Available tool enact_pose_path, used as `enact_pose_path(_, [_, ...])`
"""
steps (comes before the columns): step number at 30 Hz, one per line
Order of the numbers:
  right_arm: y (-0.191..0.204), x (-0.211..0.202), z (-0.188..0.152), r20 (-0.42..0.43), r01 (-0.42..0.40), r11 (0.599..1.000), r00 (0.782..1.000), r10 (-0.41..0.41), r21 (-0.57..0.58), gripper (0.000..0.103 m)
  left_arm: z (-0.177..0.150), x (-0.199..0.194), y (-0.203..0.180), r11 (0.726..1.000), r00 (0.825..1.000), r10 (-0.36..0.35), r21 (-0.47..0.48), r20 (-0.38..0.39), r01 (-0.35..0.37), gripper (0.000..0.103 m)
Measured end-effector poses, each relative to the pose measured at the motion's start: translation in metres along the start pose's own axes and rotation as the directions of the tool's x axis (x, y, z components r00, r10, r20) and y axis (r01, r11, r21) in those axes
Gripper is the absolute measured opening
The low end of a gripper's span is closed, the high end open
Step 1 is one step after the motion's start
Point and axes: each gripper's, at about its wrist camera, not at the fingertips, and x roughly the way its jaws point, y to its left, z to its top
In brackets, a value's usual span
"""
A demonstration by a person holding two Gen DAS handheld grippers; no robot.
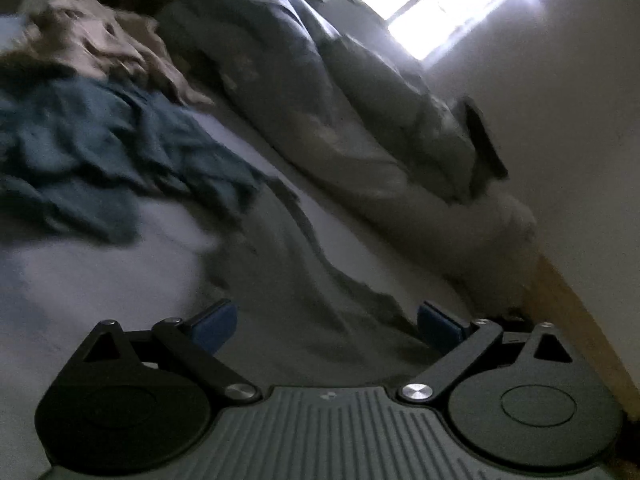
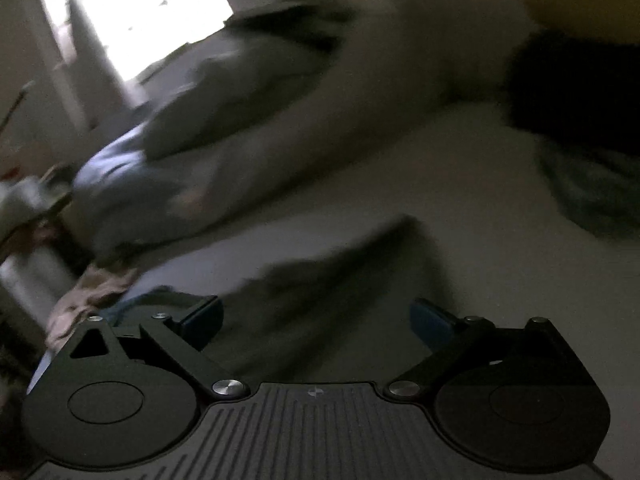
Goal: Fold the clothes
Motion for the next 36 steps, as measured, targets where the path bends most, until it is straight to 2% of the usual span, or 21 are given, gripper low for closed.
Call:
enact_pose_path(2, [-0.025, -0.008, -0.019, -0.014, 0.035, 0.999, 0.999, -0.034, 0.035, 0.100, 0.007, -0.007, 0.014, 0.999, 0.999, 0.043, -0.008, 0.017, -0.043, 0.101])
enact_pose_path(5, [-0.039, -0.008, -0.044, -0.037, 0.064, 0.997, 0.997, -0.066, -0.045, 0.100, 0.016, -0.014, 0.028, 0.995, 0.995, 0.094, 0.023, 0.014, -0.094, 0.101])
enact_pose_path(7, [-0.043, -0.009, -0.056, -0.030, 0.078, 0.991, 0.996, -0.082, -0.113, 0.100, 0.017, -0.021, 0.031, 0.988, 0.991, 0.134, 0.072, 0.026, -0.136, 0.101])
enact_pose_path(11, [-0.032, 0.002, -0.076, -0.016, 0.099, 0.971, 0.994, -0.105, -0.218, 0.100, 0.007, -0.028, 0.026, 0.965, 0.987, 0.160, 0.207, 0.015, -0.160, 0.099])
enact_pose_path(13, [-0.029, 0.001, -0.083, -0.023, 0.078, 0.962, 0.996, -0.087, -0.260, 0.100, -0.002, -0.029, 0.019, 0.930, 0.984, 0.175, 0.328, 0.008, -0.168, 0.096])
enact_pose_path(16, [-0.022, -0.004, -0.093, -0.016, 0.079, 0.937, 0.996, -0.090, -0.341, 0.099, -0.019, -0.025, 0.003, 0.848, 0.983, 0.183, 0.506, -0.004, -0.156, 0.090])
enact_pose_path(17, [-0.020, -0.005, -0.095, -0.016, 0.080, 0.928, 0.996, -0.092, -0.364, 0.099, -0.024, -0.024, -0.001, 0.827, 0.984, 0.180, 0.542, -0.011, -0.145, 0.087])
enact_pose_path(19, [-0.018, -0.005, -0.100, -0.012, 0.091, 0.911, 0.994, -0.105, -0.403, 0.095, -0.031, -0.019, -0.006, 0.805, 0.982, 0.185, 0.579, -0.040, -0.128, 0.085])
enact_pose_path(22, [-0.014, -0.006, -0.104, -0.004, 0.106, 0.906, 0.993, -0.118, -0.410, 0.092, -0.035, -0.012, -0.005, 0.831, 0.981, 0.169, 0.549, -0.098, -0.088, 0.081])
enact_pose_path(24, [-0.011, -0.005, -0.107, 0.007, 0.117, 0.904, 0.992, -0.125, -0.411, 0.091, -0.037, -0.005, -0.002, 0.838, 0.971, 0.200, 0.536, -0.130, -0.100, 0.071])
enact_pose_path(25, [-0.010, -0.004, -0.107, 0.014, 0.124, 0.903, 0.991, -0.130, -0.412, 0.089, -0.039, -0.002, 0.000, 0.842, 0.966, 0.214, 0.529, -0.147, -0.106, 0.064])
enact_pose_path(28, [-0.008, -0.002, -0.108, 0.018, 0.135, 0.902, 0.990, -0.140, -0.411, 0.084, -0.041, 0.000, 0.003, 0.854, 0.964, 0.207, 0.511, -0.165, -0.096, 0.038])
enact_pose_path(31, [-0.005, 0.003, -0.108, 0.010, 0.126, 0.892, 0.991, -0.136, -0.434, 0.077, -0.043, 0.002, 0.004, 0.856, 0.964, 0.202, 0.509, -0.175, -0.087, 0.022])
enact_pose_path(34, [-0.001, 0.010, -0.109, -0.007, 0.113, 0.878, 0.991, -0.131, -0.465, 0.065, -0.042, 0.002, 0.002, 0.847, 0.966, 0.199, 0.526, -0.166, -0.084, 0.018])
enact_pose_path(36, [0.004, 0.016, -0.110, -0.020, 0.099, 0.862, 0.992, -0.126, -0.498, 0.060, -0.040, 0.001, 0.003, 0.852, 0.967, 0.191, 0.518, -0.167, -0.078, 0.017])
